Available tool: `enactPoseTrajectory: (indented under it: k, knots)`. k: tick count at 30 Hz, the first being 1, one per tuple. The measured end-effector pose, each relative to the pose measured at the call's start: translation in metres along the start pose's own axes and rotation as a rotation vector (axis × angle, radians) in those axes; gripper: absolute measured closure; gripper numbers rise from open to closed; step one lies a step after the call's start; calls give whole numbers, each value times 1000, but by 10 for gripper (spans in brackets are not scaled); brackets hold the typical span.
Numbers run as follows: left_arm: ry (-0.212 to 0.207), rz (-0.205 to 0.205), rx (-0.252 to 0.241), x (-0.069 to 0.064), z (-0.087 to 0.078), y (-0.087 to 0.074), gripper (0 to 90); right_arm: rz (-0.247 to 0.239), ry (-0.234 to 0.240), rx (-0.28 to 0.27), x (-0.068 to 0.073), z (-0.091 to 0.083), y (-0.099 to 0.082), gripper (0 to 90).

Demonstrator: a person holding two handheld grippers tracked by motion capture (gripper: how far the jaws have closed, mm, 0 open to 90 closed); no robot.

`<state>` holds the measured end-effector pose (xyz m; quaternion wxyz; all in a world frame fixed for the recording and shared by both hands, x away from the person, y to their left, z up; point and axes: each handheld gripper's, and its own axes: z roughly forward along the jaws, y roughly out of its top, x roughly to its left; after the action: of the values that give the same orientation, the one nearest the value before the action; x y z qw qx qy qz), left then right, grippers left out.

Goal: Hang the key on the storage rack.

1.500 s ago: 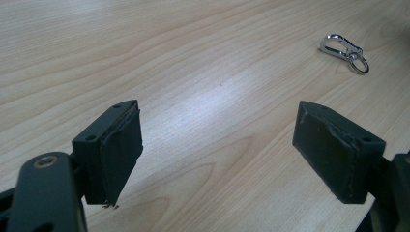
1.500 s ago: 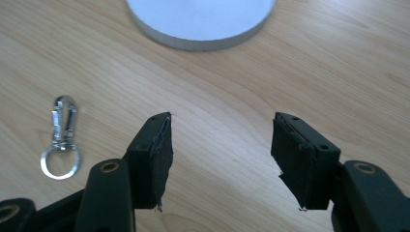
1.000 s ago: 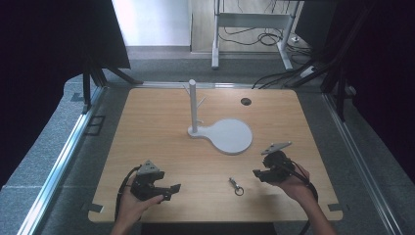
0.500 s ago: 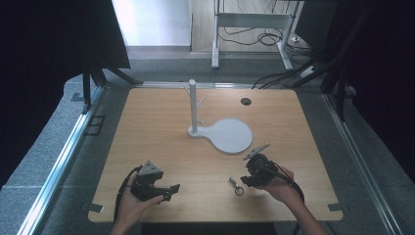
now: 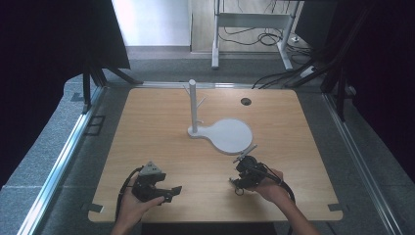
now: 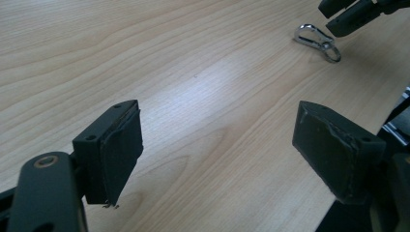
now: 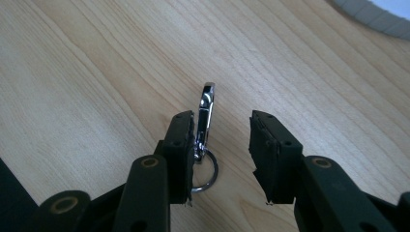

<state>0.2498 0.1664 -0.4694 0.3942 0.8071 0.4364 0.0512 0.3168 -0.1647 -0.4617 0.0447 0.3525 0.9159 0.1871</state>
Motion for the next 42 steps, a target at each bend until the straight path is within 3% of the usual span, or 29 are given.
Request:
enactPoseTrajectory:
  k: [8, 12, 14, 22, 25, 33, 42]
  knots:
    - [-20, 4, -1, -3, 1, 1, 186, -8, 4, 44, 4, 11, 4, 650]
    - [-63, -2, -1, -5, 3, 1, 186, -6, 5, 71, 5, 16, 4, 685]
    - [-65, -1, 2, -5, 4, 1, 186, 11, 9, 75, 5, 18, 4, 708]
    - [-62, 0, 15, -5, 6, 0, 186, -11, -30, 100, 10, 21, 4, 792]
    - [-60, -3, 18, -6, 7, 0, 186, -7, -24, 105, 10, 21, 3, 841]
    - [-56, -2, 27, -4, 9, 0, 188, -15, -9, 130, 7, 20, 4, 845]
    - [-48, -9, 29, -4, 9, -1, 189, -27, -19, 59, 5, -6, 15, 845]
